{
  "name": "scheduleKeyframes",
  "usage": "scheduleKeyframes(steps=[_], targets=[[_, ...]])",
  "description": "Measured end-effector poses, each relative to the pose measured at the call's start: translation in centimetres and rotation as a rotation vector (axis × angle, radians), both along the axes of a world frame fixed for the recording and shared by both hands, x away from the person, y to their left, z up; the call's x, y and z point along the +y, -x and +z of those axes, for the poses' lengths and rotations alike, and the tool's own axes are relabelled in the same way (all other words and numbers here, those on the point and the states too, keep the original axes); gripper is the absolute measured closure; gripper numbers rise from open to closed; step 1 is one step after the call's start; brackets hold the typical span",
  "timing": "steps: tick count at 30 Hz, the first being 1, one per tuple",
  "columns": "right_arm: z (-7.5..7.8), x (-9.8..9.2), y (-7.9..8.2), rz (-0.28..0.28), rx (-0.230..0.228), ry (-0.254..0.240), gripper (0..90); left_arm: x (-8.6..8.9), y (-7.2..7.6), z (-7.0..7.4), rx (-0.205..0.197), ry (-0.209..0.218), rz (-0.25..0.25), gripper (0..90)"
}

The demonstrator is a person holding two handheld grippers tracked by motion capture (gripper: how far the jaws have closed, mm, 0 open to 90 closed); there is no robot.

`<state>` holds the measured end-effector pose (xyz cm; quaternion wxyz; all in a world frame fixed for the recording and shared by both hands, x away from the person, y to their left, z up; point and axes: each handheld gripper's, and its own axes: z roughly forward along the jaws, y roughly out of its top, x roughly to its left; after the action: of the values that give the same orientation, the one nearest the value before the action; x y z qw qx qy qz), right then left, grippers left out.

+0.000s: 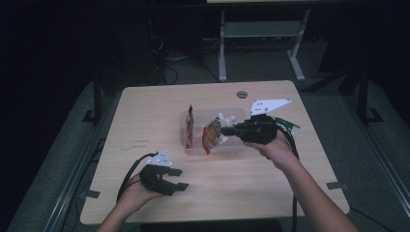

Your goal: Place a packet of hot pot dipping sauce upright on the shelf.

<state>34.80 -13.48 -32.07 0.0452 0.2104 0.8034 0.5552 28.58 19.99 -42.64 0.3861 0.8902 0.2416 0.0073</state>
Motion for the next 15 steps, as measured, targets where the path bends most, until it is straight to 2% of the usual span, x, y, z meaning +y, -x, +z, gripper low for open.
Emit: scheduleKeyframes(steps=[1,4,8,15], targets=[[0.1,0.0,-0.3,-0.005,-0.008,0.002,88.6,0.0,0.1,0.0,0.01,0.007,0.012,39.9],[0.5,0.1,-1.1,-0.022,-0.02,0.005,88.6,0.2,-0.1,0.0,-0.007,0.002,0.006,39.5],[0.5,0.2,-2.2,-0.044,-0.018,0.009,88.6,0.3,-0.1,-0.1,-0.008,0.012,0.012,39.3],[-0.7,0.8,-3.6,-0.067,0.0,0.024,88.5,0.3,0.0,-0.2,0.0,0.01,0.013,39.3]])
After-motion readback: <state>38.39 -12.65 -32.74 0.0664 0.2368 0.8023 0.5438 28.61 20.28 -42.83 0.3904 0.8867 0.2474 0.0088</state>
